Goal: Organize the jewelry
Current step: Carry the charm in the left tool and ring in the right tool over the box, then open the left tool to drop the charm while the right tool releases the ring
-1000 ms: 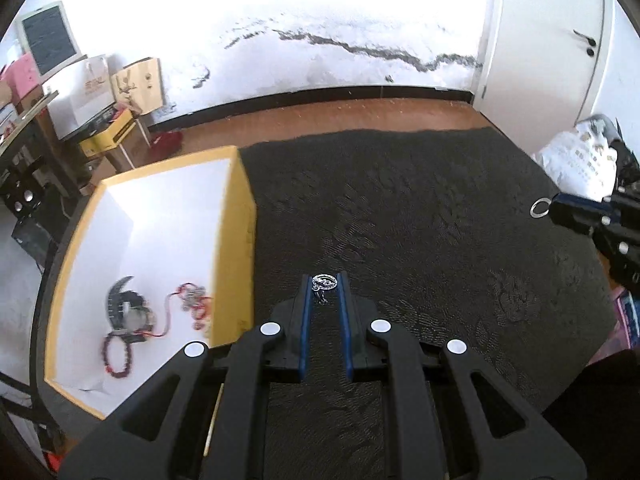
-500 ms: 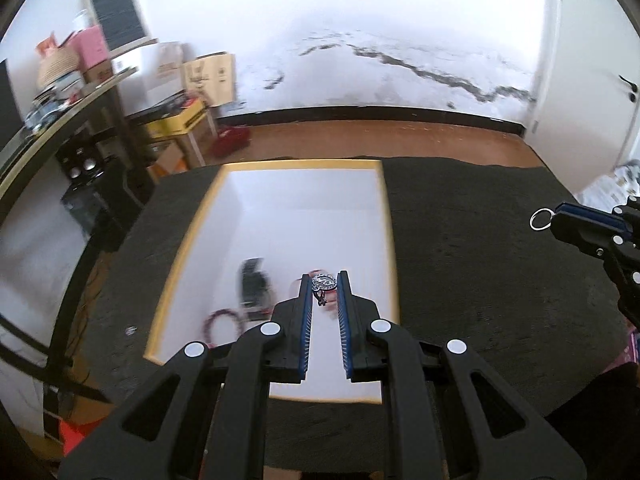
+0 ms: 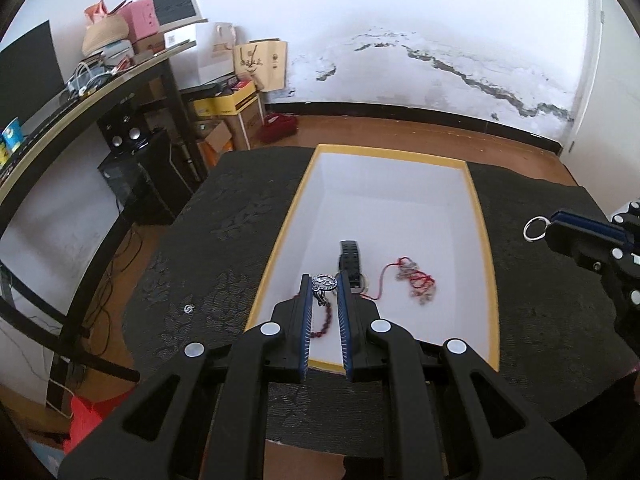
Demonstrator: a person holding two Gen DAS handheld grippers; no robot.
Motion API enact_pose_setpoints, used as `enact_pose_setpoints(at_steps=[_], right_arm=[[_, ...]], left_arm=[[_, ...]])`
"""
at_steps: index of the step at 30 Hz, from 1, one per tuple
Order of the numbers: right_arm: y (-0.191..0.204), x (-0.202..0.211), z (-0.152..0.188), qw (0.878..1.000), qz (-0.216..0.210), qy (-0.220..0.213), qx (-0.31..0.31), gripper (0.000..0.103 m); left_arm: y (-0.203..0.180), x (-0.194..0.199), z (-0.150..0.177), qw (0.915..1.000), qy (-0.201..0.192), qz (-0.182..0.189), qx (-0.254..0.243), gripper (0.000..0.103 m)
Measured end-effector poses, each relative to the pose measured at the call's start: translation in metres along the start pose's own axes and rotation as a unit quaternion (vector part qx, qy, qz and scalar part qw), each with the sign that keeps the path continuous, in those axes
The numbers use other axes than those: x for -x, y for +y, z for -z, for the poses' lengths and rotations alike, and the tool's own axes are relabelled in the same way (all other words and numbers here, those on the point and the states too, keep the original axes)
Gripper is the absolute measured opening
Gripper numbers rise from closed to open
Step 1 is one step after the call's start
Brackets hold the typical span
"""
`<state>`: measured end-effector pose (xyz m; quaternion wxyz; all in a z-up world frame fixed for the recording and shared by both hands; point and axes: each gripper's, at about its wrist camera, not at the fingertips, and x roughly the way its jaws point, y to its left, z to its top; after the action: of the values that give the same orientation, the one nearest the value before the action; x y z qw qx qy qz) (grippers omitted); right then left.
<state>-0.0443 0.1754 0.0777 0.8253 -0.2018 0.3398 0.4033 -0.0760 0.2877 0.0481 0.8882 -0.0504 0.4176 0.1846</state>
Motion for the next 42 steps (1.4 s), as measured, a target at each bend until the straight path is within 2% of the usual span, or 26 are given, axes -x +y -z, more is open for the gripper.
enact_pose_setpoints(at_steps=[8, 24, 34, 42], right_arm=[[0.006, -0.037, -0.001, 1.000, -0.006, 0.024, 0.003, 0.006], [-0.008, -0.104, 0.008, 0.997, 0.000, 0.075, -0.010, 0.006], [-0.013, -0.129, 0.009, 0.996, 0.001, 0.092, -0.017, 0.006], [-0.018, -0.132, 0.011, 0.995, -0.007, 0.092, -0.031, 0.006]], left_arm=[[0.016, -0.028, 0.000, 0.9999, 0.012, 0.004, 0.011, 0.012], [0.012, -0.105, 0.005, 0.9983, 0.051, 0.016, 0.021, 0.012], [0.014, -0.126, 0.008, 0.9976, 0.063, 0.017, 0.024, 0.013], [0.015, -0.134, 0.009, 0.9972, 0.069, 0.017, 0.024, 0.013]])
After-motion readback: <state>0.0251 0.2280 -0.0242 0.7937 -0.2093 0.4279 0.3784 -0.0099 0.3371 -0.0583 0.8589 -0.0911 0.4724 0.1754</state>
